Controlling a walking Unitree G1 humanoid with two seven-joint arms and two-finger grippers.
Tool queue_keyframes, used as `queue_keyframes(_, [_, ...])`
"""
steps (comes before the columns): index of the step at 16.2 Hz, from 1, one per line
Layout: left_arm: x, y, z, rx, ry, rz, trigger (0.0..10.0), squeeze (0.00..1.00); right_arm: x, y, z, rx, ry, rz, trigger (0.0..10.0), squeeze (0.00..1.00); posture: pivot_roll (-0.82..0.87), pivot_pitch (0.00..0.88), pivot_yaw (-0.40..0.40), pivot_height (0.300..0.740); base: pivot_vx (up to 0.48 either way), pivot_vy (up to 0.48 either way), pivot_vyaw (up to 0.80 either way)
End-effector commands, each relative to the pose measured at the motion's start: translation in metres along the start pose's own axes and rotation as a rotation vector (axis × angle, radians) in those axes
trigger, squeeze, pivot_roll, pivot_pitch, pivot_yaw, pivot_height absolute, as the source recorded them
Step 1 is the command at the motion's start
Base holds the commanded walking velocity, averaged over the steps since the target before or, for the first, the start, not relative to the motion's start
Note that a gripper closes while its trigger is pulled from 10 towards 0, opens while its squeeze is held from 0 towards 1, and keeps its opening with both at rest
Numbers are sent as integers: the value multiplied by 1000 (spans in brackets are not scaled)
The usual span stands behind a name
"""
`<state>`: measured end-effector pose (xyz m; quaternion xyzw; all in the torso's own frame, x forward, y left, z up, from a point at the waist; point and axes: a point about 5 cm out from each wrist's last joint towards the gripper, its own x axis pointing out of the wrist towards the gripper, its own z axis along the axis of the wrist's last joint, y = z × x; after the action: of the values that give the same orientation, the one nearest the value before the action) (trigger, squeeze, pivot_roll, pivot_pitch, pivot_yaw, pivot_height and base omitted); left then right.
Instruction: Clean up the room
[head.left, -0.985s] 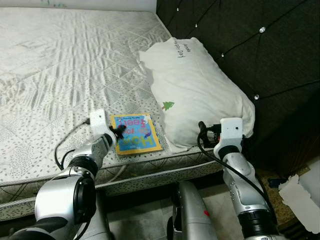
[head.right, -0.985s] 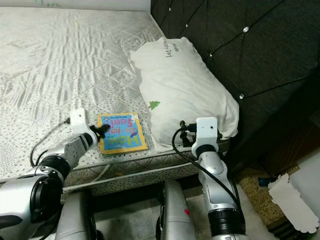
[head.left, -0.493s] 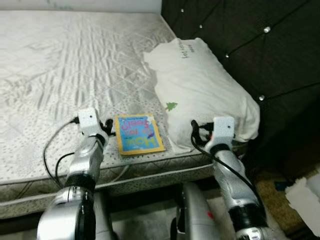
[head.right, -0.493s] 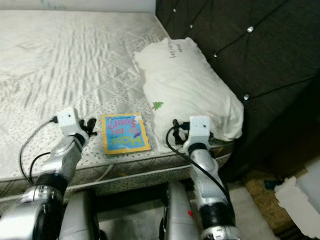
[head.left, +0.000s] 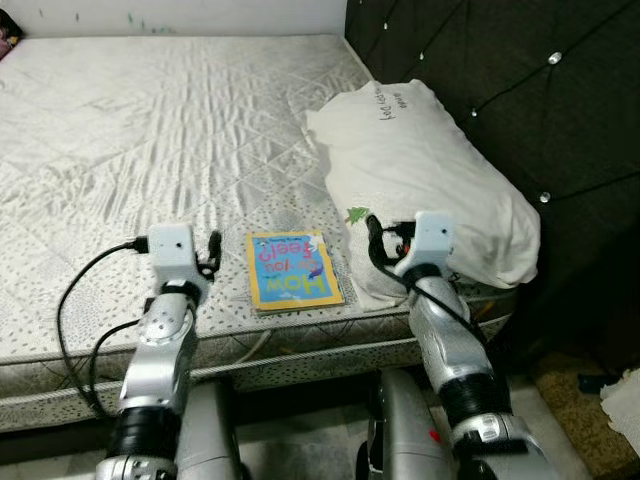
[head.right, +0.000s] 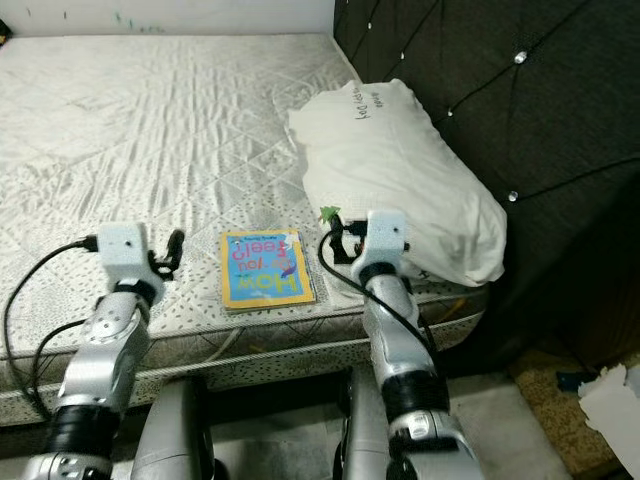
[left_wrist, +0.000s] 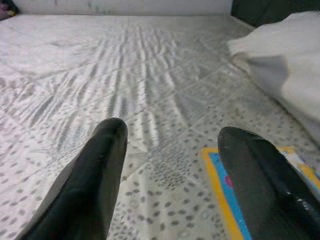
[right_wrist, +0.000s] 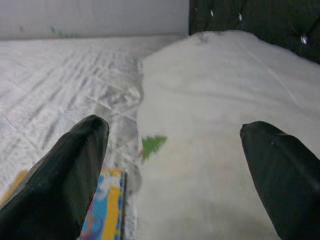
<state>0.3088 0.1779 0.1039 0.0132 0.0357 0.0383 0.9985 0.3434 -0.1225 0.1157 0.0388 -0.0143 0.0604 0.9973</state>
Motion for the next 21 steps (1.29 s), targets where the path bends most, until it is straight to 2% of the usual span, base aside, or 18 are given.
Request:
queue_keyframes(1, [0, -1, 4, 15, -12, 6, 10000, 1000, 5, 0, 8, 24, -37, 14, 10000, 0, 74, 0, -6, 541, 0, 0, 0])
queue_keyframes(6, [8, -4, 18, -21, -58, -9, 10000, 1000, 17, 3, 24, 83, -91, 19, 10000, 0, 62, 0, 8, 596, 0, 0, 0])
queue_keyframes(11, [12, -11, 26, -78, -82, -30, 10000, 1000, 19, 0, 22, 129, -87, 3, 10000, 0, 67, 0, 0, 650, 0, 0, 0])
queue_keyframes(16, [10, -18, 21, -44, -61, -49, 10000, 1000, 15, 6, 21, 133, -88, 22, 10000, 0, 52, 0, -1, 703, 0, 0, 0])
queue_keyframes(17, [10, -22, 23, 6, -80, -67, 10000, 161, 13, 5, 19, 132, -85, 19, 10000, 0, 54, 0, 3, 713, 0, 0, 0])
queue_keyframes(18, [10, -24, 25, 75, -94, -56, 10000, 0, 11, 4, 16, 130, -79, 15, 10000, 0, 55, 0, 9, 723, 0, 0, 0])
queue_keyframes(19, [9, -25, 25, 85, -92, -54, 10000, 0, 9, 2, 13, 131, -68, 3, 10000, 0, 56, 0, 13, 733, 0, 0, 0])
queue_keyframes(20, [7, -29, 23, 23, -74, -134, 10000, 0, 5, 2, 6, 132, -54, -6, 10000, 0, 62, 0, 7, 740, 0, 0, 0])
queue_keyframes(21, [6, -30, 21, 3, -73, -172, 10000, 0, 3, 3, 3, 130, -46, -7, 10000, 0, 63, 0, 5, 740, 0, 0, 0])
